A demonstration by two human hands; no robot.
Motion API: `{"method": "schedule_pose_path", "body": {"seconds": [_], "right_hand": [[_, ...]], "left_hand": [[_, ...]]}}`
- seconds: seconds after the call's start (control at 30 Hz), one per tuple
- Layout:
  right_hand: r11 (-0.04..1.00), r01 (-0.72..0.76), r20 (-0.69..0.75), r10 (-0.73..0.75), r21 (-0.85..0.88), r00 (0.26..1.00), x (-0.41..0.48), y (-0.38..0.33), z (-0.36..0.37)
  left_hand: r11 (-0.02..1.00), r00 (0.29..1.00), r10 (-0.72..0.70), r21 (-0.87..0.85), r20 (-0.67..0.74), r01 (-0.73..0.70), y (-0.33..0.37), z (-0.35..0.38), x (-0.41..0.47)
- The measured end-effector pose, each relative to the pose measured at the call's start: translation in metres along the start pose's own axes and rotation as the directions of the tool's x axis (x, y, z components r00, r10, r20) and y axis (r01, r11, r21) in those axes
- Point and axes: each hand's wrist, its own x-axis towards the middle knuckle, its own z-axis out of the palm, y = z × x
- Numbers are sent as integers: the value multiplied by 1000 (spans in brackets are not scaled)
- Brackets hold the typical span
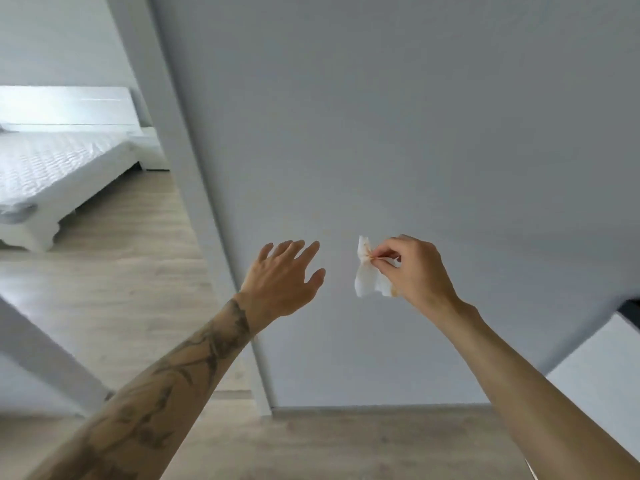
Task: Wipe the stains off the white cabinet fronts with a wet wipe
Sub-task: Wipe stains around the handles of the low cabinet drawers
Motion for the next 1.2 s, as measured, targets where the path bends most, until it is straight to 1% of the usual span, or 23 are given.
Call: {"method": "schedule_pose_path", "body": {"seconds": [0.17,0.33,0.5,0.63,0.77,0.97,1.03,1.13,1.2], "right_hand": [[984,169,134,-175,59,975,-9,-153,110],[931,329,212,-357,156,910,-48,-323,220],[834,489,263,-547,256,795,-90,-489,319],[734,581,282,-675,351,682,-122,-615,401],[646,619,278,-758,446,590,-160,-735,492],[571,562,309,-812,598,496,-210,-910,638],[558,541,322,-821,629,472,-225,-966,677],[535,523,349,-840,663,416,-245,-1046,724],[515,529,343,-853,675,393,-255,-1096,752]], "left_hand": [[974,973,-228,10,-31,228,-148,-26,-128],[905,905,-424,9,-31,425,-288,-54,-282],[801,799,-597,13,-72,599,-414,-82,-431],[690,687,-718,13,-108,723,-509,-98,-540],[588,584,-803,4,-121,809,-605,-107,-639],[441,440,-889,18,-127,897,-754,-123,-769],[401,403,-907,38,-124,915,-803,-130,-808],[333,334,-934,30,-128,942,-870,-140,-862],[313,313,-940,27,-136,949,-913,-149,-894]]}}
